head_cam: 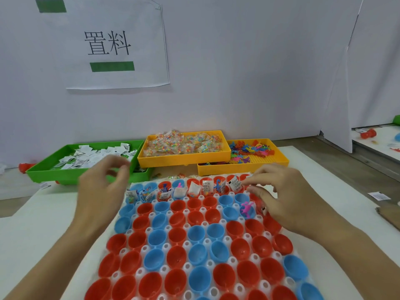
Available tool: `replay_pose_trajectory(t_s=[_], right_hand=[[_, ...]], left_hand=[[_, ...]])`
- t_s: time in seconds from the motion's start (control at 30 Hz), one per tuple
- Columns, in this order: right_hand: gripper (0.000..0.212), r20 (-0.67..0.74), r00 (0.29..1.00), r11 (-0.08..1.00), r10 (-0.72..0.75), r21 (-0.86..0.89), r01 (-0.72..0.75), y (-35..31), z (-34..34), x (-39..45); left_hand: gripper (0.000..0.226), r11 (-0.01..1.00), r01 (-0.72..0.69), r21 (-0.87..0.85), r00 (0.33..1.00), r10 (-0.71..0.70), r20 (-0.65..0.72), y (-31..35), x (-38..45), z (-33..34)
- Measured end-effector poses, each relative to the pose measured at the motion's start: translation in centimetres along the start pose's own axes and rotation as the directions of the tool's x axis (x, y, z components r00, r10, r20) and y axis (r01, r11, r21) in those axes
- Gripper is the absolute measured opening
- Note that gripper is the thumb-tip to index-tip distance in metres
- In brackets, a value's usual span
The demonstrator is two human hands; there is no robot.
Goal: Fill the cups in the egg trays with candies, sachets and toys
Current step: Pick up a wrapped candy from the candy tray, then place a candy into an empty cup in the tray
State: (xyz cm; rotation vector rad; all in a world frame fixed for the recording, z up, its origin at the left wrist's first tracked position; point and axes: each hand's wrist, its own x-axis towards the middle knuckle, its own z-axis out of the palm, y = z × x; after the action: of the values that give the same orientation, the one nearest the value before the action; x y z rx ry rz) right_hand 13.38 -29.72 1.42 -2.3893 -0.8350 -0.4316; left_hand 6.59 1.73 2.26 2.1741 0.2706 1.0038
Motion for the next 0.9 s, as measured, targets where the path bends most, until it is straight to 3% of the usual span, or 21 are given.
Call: replay_pose_trajectory(t_s=[0.1, 0.2, 0.33, 0.53, 0.73, 0.9], right_hand=[[0.016, -0.063, 0.998, 1.000, 0.005, 0.022, -0.004, 0.3, 0.4, 0.0], [0.015, -0.117, 0.993, 1.000, 0.000, 0.028, 0.003, 0.5, 0.9, -0.2], [0.013, -0.211, 0.977, 0.999, -0.006, 0.047, 0.017, 0.4, 1.3, -0.2], [0.012, -0.268, 0.963, 0.997, 0.018, 0.079, 0.004, 0.8, 1.4, -0.1], [0.013, -0.323, 0.944, 0.993, 0.060, 0.116, -0.023, 0.9, 1.3, -0.1], [0.014, -0.358, 0.926, 0.975, 0.122, 0.216, -0.045, 0.9, 1.0, 0.1]], left_hand=[[0.013, 0.990, -0.121, 0.072, 0.972, 0.104, 0.209, 3.5, 2.3, 3.1], [0.014, 0.970, -0.188, 0.151, 0.923, 0.122, 0.366, 5.5, 5.1, 7.2], [0.020, 0.936, -0.222, 0.272, 0.925, 0.113, 0.363, 5.7, 8.4, 11.9], [0.021, 0.842, -0.156, 0.516, 0.889, -0.107, 0.444, 3.8, 10.5, 14.8], [0.018, 0.886, -0.094, 0.454, 0.933, -0.081, 0.350, 4.1, 10.1, 14.9], [0.021, 0.974, -0.073, 0.213, 0.955, 0.007, 0.295, 6.5, 8.3, 12.8]])
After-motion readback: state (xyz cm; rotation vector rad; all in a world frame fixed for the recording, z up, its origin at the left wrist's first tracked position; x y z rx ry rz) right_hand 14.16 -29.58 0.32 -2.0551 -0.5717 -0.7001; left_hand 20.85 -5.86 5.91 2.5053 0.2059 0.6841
